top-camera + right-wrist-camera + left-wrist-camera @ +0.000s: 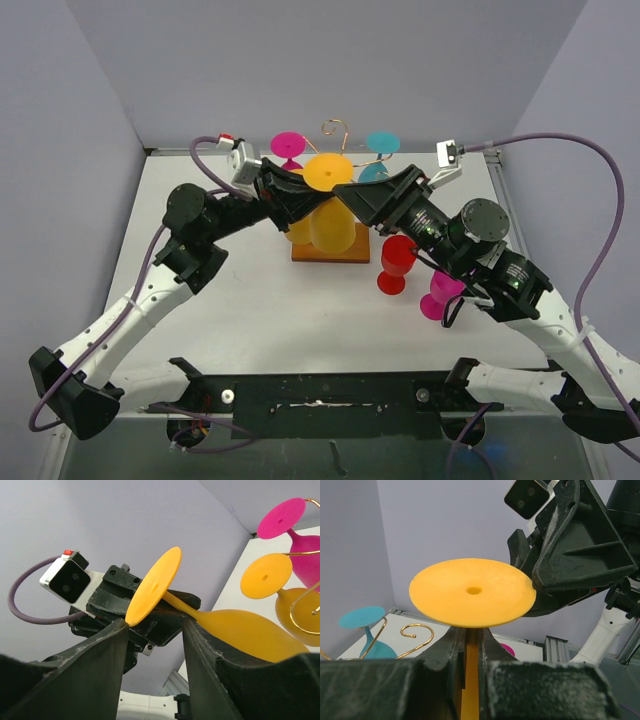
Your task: Place the wine glass upside down on the wine glass rack
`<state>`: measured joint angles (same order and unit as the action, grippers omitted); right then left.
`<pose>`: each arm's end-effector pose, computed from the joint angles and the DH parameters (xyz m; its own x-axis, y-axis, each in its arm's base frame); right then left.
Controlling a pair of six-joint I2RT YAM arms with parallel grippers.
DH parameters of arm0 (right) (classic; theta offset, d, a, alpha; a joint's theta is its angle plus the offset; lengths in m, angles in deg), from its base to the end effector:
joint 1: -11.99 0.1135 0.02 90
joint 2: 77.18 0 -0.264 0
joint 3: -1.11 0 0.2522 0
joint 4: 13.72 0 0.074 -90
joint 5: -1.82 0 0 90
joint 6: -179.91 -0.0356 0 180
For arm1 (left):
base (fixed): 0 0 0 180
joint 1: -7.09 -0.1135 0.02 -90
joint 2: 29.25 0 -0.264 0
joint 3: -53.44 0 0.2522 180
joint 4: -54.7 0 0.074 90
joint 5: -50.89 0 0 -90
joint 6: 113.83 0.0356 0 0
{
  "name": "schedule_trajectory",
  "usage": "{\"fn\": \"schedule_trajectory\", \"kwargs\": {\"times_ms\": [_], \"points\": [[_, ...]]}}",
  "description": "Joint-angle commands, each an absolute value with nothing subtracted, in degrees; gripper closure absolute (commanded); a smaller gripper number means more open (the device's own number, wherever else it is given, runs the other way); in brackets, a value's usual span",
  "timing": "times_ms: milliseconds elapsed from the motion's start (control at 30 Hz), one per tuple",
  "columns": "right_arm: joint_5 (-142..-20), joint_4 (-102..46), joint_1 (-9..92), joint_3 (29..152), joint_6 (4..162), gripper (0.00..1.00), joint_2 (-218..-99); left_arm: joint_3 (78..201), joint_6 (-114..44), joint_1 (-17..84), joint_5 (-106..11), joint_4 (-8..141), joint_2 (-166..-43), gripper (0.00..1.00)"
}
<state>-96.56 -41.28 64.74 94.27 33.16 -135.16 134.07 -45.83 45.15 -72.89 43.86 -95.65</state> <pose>0.1218 0.1516 0.4971 -0.5414 0.6548 -0.5273 -0.4510 0.3031 0.8395 0.1867 -0.1713 0.4613 -0.0312 -0.3711 -0.9281 0.9677 0.2211 -0.1209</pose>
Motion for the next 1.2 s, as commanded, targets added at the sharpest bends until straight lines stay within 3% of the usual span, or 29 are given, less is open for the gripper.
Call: {"fn": "schedule_trajectory", "kwargs": {"times_ms": [0, 533, 667, 767, 833, 1067, 1167], "points": [[-99.7, -41.0, 63.9, 97.1, 28.0, 0.57, -134.7, 134.9, -44.1, 45.3, -73.0, 40.3, -94.0, 1.0], [-99.4, -42.3, 63.9, 99.3, 27.1, 0.63, -137.2, 133.2, -42.2, 45.3, -77.3, 39.4, -93.3, 1.0], [-99.5, -42.9, 63.9, 99.9, 27.3, 0.76, -137.6, 132.8, -41.7, 45.4, -77.5, 39.7, -92.9, 1.0], [-100.3, -43.9, 63.8, 99.8, 26.9, 0.96, -137.2, 132.4, -41.7, 45.3, -77.3, 39.7, -92.6, 1.0], [-101.1, -45.6, 63.7, 100.5, 26.1, 1.0, -137.4, 132.0, -42.0, 45.3, -77.0, 39.4, -92.5, 1.0], [-102.2, -52.0, 63.1, 104.0, 21.7, 1.0, -138.0, 129.8, -42.9, 45.4, -76.1, 38.7, -91.3, 0.79], [-103.0, -55.1, 62.9, 104.7, 18.8, 1.0, -137.5, 128.7, -43.5, 45.4, -75.7, 38.4, -90.6, 0.76]]}}
